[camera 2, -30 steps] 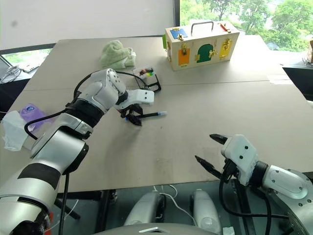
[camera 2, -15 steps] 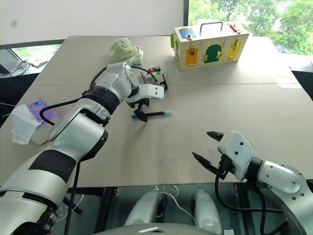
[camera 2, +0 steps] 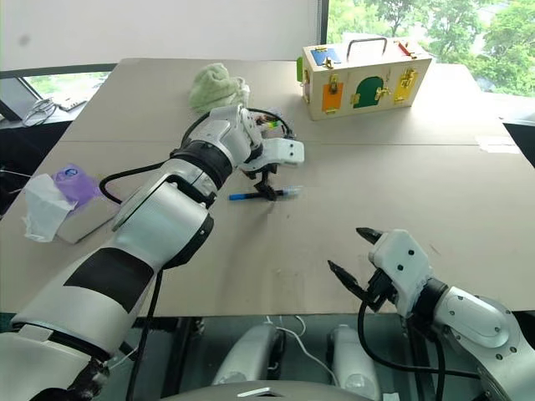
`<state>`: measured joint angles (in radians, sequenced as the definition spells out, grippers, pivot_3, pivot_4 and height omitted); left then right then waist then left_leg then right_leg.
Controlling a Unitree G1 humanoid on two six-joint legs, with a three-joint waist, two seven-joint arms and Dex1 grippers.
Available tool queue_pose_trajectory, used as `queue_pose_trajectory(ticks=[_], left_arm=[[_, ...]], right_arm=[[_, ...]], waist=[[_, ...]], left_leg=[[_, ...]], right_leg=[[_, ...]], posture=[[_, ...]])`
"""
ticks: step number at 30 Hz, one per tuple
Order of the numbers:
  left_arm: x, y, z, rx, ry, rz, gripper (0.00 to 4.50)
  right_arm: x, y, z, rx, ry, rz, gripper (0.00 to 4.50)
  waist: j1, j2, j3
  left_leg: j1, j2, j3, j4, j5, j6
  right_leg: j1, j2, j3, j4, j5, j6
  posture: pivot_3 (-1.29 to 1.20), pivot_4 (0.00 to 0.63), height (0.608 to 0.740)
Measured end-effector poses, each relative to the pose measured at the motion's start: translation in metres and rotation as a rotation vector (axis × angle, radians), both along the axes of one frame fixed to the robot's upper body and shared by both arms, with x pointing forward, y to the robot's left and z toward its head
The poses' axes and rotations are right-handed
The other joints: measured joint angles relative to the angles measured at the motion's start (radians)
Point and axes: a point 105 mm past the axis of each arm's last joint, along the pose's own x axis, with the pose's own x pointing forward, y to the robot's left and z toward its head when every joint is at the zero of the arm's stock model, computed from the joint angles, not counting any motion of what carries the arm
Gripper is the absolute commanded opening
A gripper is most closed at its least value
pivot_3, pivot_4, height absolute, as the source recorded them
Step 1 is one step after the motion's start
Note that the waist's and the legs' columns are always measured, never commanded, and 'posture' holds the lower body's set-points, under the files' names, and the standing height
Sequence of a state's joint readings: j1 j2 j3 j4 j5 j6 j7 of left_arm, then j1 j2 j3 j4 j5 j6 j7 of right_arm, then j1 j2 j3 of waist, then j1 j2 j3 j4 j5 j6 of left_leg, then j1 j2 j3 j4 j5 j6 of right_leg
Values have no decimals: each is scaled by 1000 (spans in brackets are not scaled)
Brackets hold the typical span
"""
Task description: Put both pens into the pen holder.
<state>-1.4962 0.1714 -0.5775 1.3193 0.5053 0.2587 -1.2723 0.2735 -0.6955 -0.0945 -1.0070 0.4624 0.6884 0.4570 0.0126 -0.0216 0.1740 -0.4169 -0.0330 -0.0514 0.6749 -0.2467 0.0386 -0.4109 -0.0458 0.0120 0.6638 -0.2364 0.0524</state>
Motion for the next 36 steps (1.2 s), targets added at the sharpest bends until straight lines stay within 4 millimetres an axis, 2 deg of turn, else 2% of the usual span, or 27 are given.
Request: queue_pose_trajectory(ticks=[4,7,8,10,14,17,20,23,25,29,30,33,36], left_arm=[[-3,-15,-3,-29,8,-3,4220],[-3,-17,-5,-15,0,9,4220],[-3,-16,-7,-7,2,17,3661],[-4,-15,-11,3,12,24,3091],[-7,-18,-15,6,32,13,994],[-8,-17,-17,-2,40,7,26],[-8,-12,-14,-121,88,57,26],[-8,-1,0,-277,150,142,26],[-7,10,16,-366,169,201,26],[-7,25,77,-741,187,355,26],[-6,25,85,-806,165,367,26],[-2,17,117,-1190,-16,322,26],[-6,15,119,-1427,-178,377,26]], right_arm=[[1,0,0,2,-2,-5,3908],[1,0,0,2,-2,-5,3908],[1,0,0,2,-1,-5,3908],[1,0,0,2,-1,-5,3908],[1,0,1,2,-6,-4,3908],[2,1,3,2,-11,-1,3908],[3,5,5,11,-21,19,3908],[3,9,9,36,-22,40,3908],[4,12,13,56,-31,64,3908],[12,12,14,67,-11,127,3908],[13,11,12,61,-2,133,3908],[21,7,10,48,10,151,3908],[30,8,20,58,-15,186,3908]], waist=[[-5,0,0],[-8,0,0],[-10,0,0],[-13,0,0],[-13,1,-1],[-15,1,-1],[-21,1,-1],[-29,1,0],[-33,1,0],[-27,0,1],[-24,1,0],[-21,1,0],[-17,0,0]], left_leg=[[0,0,0,0,0,0],[0,0,0,0,0,0],[0,0,0,0,0,0],[1,0,0,0,0,0],[3,0,0,0,0,0],[4,1,0,1,0,0],[3,1,0,1,0,0],[1,1,1,1,0,0],[1,1,1,0,0,0],[1,1,-1,0,0,0],[1,0,-1,-1,0,0],[1,1,-1,0,0,-1],[1,1,-2,0,2,-4]], right_leg=[[0,0,0,0,0,0],[0,1,0,0,0,0],[0,1,0,0,0,0],[0,0,0,0,0,0],[2,0,0,0,0,0],[3,0,0,1,0,0],[2,0,0,2,0,0],[0,1,1,2,0,0],[-1,1,1,2,0,0],[0,0,0,1,0,0],[0,0,-1,0,0,0],[0,-7,1,-1,0,0],[0,-7,3,1,1,0]], posture=[[0,150,740],[0,150,740],[0,150,740],[0,150,740],[0,150,740],[0,150,740],[0,150,740],[0,150,740],[0,150,740],[0,150,740],[0,150,740],[0,150,740],[0,150,740]])
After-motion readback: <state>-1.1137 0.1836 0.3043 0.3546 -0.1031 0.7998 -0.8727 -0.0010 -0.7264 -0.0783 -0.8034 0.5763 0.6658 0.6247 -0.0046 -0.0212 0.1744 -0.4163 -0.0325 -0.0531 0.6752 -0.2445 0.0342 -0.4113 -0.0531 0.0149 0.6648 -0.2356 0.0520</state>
